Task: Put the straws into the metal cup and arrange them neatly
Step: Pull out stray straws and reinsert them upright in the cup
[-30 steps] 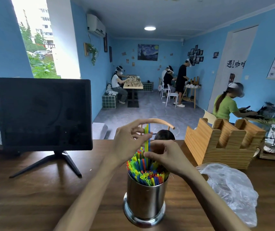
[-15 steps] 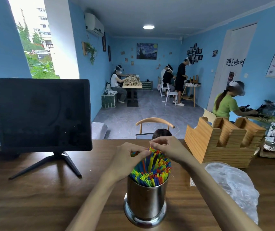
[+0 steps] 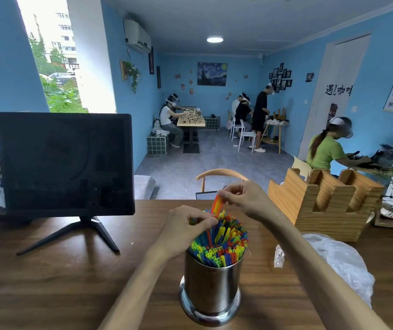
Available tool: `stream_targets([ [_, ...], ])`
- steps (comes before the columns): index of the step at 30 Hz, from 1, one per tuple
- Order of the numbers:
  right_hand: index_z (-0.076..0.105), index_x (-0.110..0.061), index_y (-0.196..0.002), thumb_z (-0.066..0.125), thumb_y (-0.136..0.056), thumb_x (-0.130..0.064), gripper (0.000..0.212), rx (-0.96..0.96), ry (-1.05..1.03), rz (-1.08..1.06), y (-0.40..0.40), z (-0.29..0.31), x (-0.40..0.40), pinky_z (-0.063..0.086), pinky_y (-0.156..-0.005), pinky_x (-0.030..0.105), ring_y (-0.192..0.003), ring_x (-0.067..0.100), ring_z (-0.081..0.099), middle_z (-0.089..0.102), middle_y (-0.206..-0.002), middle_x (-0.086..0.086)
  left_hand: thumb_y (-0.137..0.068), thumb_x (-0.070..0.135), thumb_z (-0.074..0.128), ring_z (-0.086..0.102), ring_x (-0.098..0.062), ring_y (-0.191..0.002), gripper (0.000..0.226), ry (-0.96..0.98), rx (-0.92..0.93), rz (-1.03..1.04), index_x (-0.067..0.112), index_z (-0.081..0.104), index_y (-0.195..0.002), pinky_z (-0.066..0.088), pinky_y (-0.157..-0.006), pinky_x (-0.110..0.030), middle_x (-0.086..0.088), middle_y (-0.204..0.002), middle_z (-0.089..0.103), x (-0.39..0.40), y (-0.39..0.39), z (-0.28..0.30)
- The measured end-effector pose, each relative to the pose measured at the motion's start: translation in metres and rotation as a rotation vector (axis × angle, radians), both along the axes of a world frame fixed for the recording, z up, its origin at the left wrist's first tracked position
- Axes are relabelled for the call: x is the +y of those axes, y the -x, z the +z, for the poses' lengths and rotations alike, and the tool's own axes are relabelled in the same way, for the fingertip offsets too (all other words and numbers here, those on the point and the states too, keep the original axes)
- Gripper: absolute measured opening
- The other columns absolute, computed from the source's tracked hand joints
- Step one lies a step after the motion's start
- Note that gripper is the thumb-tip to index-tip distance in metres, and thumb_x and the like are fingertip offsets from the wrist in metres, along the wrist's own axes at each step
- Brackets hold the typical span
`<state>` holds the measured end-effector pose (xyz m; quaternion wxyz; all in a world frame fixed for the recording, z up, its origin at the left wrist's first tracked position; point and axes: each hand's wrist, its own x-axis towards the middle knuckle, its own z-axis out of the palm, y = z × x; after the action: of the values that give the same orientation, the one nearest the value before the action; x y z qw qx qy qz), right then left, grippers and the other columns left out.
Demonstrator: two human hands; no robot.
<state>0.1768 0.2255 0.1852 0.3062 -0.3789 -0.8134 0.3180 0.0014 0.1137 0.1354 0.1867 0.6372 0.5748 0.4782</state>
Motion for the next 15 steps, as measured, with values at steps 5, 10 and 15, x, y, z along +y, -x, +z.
stream_targets([
  [5, 0.080, -0.012, -0.088, 0.069, -0.096, -0.025, 0.019, 0.127, -0.063, 0.013, -0.007, 0.035, -0.017, 0.041, -0.051, 0.011, -0.052, -0.004, 0.058, 0.066, -0.062, -0.013, -0.090, 0.038, 0.074, 0.068, 0.002, -0.099, 0.013, 0.027, -0.079, -0.035, 0.035, 0.080, -0.102, 0.055, -0.089, -0.027, 0.021, -0.101, 0.076, 0.000, 0.000, 0.005],
  [10, 0.078, -0.017, -0.091, 0.069, -0.095, -0.032, 0.018, 0.091, -0.262, -0.049, -0.006, 0.045, -0.023, 0.042, -0.050, 0.016, -0.056, 0.006, 0.056, 0.068, -0.069, -0.006, -0.091, 0.037, 0.072, 0.069, -0.002, -0.099, 0.013, -0.014, -0.149, -0.009, 0.039, 0.076, -0.103, 0.055, -0.091, -0.030, 0.020, -0.101, 0.076, -0.001, -0.004, 0.011],
  [15, 0.077, -0.013, -0.099, 0.067, -0.096, -0.027, 0.017, 0.158, -0.505, -0.122, -0.010, 0.053, -0.028, 0.044, -0.060, 0.009, -0.067, 0.001, 0.059, 0.068, -0.082, -0.010, -0.091, 0.028, 0.073, 0.067, 0.000, -0.085, 0.010, -0.159, -0.259, 0.091, 0.026, 0.078, -0.099, 0.051, -0.076, -0.014, 0.015, -0.091, 0.075, -0.008, -0.008, 0.015],
])
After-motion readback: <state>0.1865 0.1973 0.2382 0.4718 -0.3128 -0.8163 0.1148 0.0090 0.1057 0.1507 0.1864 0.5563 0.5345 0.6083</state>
